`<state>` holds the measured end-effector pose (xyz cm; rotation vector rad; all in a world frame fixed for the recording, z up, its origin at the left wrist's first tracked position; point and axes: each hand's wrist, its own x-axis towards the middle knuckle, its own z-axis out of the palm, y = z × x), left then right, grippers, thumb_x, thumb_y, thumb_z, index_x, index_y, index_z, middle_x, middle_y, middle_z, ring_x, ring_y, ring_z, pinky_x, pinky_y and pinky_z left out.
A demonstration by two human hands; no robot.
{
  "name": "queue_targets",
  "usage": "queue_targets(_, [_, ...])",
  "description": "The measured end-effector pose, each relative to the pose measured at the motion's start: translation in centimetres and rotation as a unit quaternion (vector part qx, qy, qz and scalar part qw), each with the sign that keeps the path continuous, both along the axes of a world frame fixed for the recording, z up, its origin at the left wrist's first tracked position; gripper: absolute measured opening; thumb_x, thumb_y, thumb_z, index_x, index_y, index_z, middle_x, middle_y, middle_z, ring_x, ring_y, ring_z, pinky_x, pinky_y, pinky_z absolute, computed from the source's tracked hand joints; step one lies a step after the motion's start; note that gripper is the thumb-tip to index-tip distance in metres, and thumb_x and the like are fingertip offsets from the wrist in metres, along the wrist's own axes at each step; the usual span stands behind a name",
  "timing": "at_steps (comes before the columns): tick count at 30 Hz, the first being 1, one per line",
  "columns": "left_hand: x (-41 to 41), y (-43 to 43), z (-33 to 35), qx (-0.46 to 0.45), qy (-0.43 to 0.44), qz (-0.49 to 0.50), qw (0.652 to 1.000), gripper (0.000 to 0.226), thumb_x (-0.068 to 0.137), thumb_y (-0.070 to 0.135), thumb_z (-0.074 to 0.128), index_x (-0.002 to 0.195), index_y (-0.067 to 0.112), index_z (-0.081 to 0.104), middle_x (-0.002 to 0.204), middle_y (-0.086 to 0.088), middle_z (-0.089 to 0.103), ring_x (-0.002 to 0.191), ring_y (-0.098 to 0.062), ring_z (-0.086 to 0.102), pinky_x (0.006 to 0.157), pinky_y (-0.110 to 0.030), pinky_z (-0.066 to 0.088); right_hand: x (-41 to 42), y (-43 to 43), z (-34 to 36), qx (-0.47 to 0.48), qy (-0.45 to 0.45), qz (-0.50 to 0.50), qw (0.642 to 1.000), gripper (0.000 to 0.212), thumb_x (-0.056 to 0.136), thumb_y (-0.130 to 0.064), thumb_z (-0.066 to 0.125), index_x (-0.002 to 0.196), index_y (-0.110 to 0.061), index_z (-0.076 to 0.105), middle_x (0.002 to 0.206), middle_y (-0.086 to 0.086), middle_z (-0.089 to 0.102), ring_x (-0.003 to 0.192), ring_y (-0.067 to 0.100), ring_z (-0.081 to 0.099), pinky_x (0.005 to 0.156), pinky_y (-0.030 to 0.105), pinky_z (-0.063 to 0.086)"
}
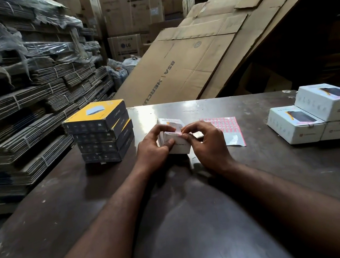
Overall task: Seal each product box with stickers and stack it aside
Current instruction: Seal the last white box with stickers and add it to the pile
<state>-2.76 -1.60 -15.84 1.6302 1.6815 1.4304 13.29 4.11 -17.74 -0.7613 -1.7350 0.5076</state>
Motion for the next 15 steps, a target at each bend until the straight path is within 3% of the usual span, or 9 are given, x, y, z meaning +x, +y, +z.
queue_targets(6, [0.02,0.36,-0.34,0.009,0.006,0.039,0.999,0.029,0.087,0.015,0.071,0.092,0.043,0.067,0.103,0.004,0.073,0.105,-0.015,0.066,0.089,-0.029,0.053,-0.09,-0.14,0.01,0.017,-0.016,0.008,1.000,0.015,0.084,-0.009,0.076,0.086,-0.024,0.072,0.094,-0.008,0.070,0.095,0.013,0.064,0.066,0.039,0.056])
queue_targets(15, [0.31,0.15,-0.17,0.018,0.013,0.043,0.999,0.023,0.089,0.016,0.070,0.097,0.037,0.068,0.105,0.005,0.073,0.101,-0.006,0.060,0.084,-0.022,0.047,-0.02,-0.34,0.20,0.013,-0.010,0.011,1.000,0.021,0.084,-0.009,0.075,0.084,-0.029,0.068,0.096,-0.009,0.070,0.097,0.013,0.063,0.066,0.035,0.055])
